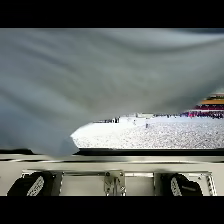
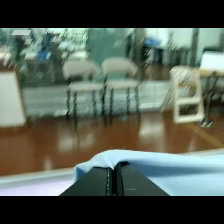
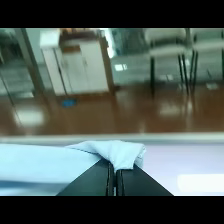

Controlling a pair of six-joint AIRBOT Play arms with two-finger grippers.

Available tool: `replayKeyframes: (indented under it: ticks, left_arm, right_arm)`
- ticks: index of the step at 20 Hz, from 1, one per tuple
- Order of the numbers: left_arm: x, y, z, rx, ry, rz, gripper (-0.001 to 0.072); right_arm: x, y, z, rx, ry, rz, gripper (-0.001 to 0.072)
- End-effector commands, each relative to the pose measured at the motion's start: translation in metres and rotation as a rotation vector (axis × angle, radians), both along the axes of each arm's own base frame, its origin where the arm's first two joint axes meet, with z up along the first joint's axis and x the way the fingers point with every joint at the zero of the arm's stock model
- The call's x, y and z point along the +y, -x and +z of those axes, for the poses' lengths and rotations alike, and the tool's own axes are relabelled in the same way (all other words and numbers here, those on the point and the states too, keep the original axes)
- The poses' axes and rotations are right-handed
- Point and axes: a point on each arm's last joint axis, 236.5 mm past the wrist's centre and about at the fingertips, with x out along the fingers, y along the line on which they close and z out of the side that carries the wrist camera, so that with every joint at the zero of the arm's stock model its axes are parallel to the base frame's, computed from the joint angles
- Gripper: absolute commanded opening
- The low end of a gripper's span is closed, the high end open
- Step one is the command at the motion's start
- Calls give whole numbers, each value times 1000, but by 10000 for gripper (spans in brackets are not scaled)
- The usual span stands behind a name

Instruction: Fold the shirts.

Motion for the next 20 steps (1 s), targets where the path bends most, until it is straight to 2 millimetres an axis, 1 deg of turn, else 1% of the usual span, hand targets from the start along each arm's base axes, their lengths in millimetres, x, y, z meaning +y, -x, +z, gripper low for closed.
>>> replayKeyframes:
  ticks: [1, 3, 5, 7, 8, 9, 10, 11, 12, 13, 14, 16, 18, 20]
  left_arm:
    - [42, -24, -64, 237, -48, 168, 36]
    - [53, -54, -103, 359, -48, 192, 36]
    - [59, -90, -149, 490, -60, 184, 36]
    - [65, -127, -204, 632, -48, 177, 36]
    - [68, -146, -234, 704, -41, 175, 36]
    - [71, -164, -261, 762, -32, 173, 36]
    - [73, -183, -290, 820, -22, 171, 36]
    - [73, -200, -315, 865, -4, 159, 36]
    - [70, -219, -341, 908, 23, 141, 36]
    - [65, -236, -364, 948, 63, 113, 36]
    - [58, -252, -384, 982, 106, 83, 36]
    - [43, -281, -422, 1044, 212, 25, 36]
    - [26, -302, -459, 1114, 325, -29, 37]
    - [8, -310, -496, 1201, 399, -75, 37]
  right_arm:
    - [-30, -11, -84, 360, 71, -89, 61]
    - [-38, -33, -130, 558, 69, -73, 61]
    - [-42, -68, -179, 728, 32, -33, 61]
    - [-49, -102, -232, 872, -7, -14, 61]
    - [-54, -121, -262, 939, -18, -6, 61]
    - [-59, -141, -291, 992, -26, 0, 61]
    - [-64, -160, -315, 1027, -36, 0, 61]
    - [-70, -181, -340, 1047, -54, -12, 61]
    - [-76, -200, -360, 1050, -70, -28, 61]
    - [-80, -219, -377, 1041, -103, -47, 61]
    - [-80, -236, -391, 1027, -149, -59, 61]
    - [-72, -266, -413, 997, -277, -59, 61]
    - [-58, -284, -433, 997, -379, -35, 61]
    - [-41, -289, -458, 1036, -390, -13, 61]
